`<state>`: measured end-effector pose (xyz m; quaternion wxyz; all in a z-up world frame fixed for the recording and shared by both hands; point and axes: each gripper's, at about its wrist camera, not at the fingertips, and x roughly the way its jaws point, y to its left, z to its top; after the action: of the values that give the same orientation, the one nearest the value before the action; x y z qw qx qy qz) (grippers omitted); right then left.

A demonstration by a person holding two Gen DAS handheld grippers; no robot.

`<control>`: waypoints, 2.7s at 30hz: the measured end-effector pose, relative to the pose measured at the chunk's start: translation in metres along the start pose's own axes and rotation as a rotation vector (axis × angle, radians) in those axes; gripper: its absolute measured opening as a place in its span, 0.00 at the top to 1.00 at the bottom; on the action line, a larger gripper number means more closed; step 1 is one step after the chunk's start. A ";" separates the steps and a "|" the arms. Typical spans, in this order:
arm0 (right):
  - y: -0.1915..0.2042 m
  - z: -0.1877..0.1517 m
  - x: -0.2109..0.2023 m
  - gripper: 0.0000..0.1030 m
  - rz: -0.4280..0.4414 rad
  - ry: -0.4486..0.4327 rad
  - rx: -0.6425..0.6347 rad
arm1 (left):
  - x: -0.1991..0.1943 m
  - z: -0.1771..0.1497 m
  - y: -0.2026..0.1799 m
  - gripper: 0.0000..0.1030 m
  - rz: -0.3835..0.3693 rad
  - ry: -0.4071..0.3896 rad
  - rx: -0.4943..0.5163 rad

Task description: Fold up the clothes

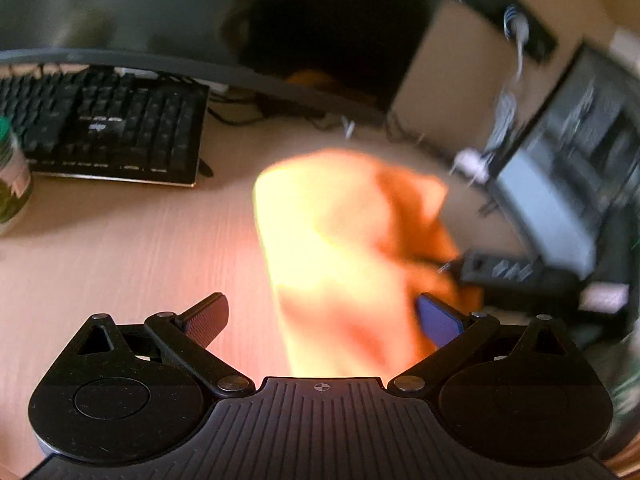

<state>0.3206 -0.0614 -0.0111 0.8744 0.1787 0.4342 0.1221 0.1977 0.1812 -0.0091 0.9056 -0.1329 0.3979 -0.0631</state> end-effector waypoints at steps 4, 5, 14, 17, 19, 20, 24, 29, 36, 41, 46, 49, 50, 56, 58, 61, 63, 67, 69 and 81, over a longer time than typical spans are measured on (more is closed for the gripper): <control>-0.005 0.019 -0.044 0.34 -0.008 -0.119 -0.145 | 0.012 -0.008 -0.012 0.00 0.023 0.019 0.045; 0.000 0.025 -0.051 0.34 -0.014 -0.162 -0.204 | 0.014 -0.009 -0.012 0.00 0.029 0.022 0.037; 0.065 0.017 0.026 0.30 -0.235 -0.197 -0.744 | 0.017 -0.011 -0.016 0.00 0.062 0.005 0.004; 0.053 0.011 0.031 0.27 -0.263 -0.167 -0.732 | 0.001 -0.015 -0.019 0.00 0.063 -0.030 0.025; 0.052 0.011 0.031 0.24 -0.280 -0.156 -0.742 | -0.005 -0.016 -0.011 0.00 0.051 -0.039 -0.012; 0.053 0.010 0.033 0.22 -0.286 -0.156 -0.751 | -0.005 -0.015 -0.008 0.00 0.042 -0.036 -0.032; 0.059 0.001 0.015 0.22 -0.292 -0.148 -0.754 | 0.013 -0.015 -0.009 0.00 0.048 0.028 -0.020; 0.050 -0.015 0.004 0.02 -0.290 -0.124 -0.715 | 0.017 -0.017 -0.020 0.00 0.050 0.024 0.049; 0.037 -0.037 -0.011 0.02 -0.286 -0.088 -0.658 | 0.008 -0.010 -0.017 0.00 0.032 0.000 0.048; 0.040 -0.040 -0.013 0.02 -0.286 -0.106 -0.642 | -0.004 0.009 0.003 0.00 -0.020 -0.051 -0.091; 0.047 -0.049 -0.009 0.02 -0.290 -0.130 -0.607 | 0.015 0.006 0.000 0.00 0.048 0.002 -0.068; 0.038 -0.042 -0.022 0.02 -0.268 -0.148 -0.531 | 0.020 0.003 -0.006 0.00 0.054 0.023 -0.022; 0.033 -0.039 -0.028 0.02 -0.256 -0.157 -0.495 | 0.021 0.000 -0.007 0.00 0.060 0.031 -0.014; 0.025 -0.008 -0.057 0.00 -0.224 -0.301 -0.369 | 0.022 -0.007 -0.009 0.00 0.080 0.053 0.000; 0.036 0.003 -0.049 0.00 -0.232 -0.330 -0.427 | 0.022 -0.007 -0.011 0.00 0.090 0.055 0.005; 0.046 0.007 -0.021 0.00 -0.266 -0.303 -0.519 | 0.022 -0.006 -0.012 0.00 0.104 0.062 0.008; 0.048 0.004 0.001 0.00 -0.287 -0.263 -0.574 | 0.021 -0.006 -0.013 0.00 0.120 0.068 0.014; 0.052 0.000 0.016 0.00 -0.292 -0.244 -0.600 | 0.018 -0.008 -0.009 0.00 0.133 0.074 0.000; 0.054 -0.003 0.016 0.00 -0.295 -0.246 -0.601 | 0.018 -0.009 -0.007 0.00 0.131 0.077 -0.011; 0.037 -0.021 -0.054 0.00 -0.136 -0.268 -0.506 | 0.017 -0.009 -0.007 0.00 0.126 0.075 -0.009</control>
<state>0.2694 -0.0433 0.0317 0.9469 -0.0599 0.2817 0.1428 0.2026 0.1691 -0.0244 0.8915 -0.1092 0.4396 -0.0091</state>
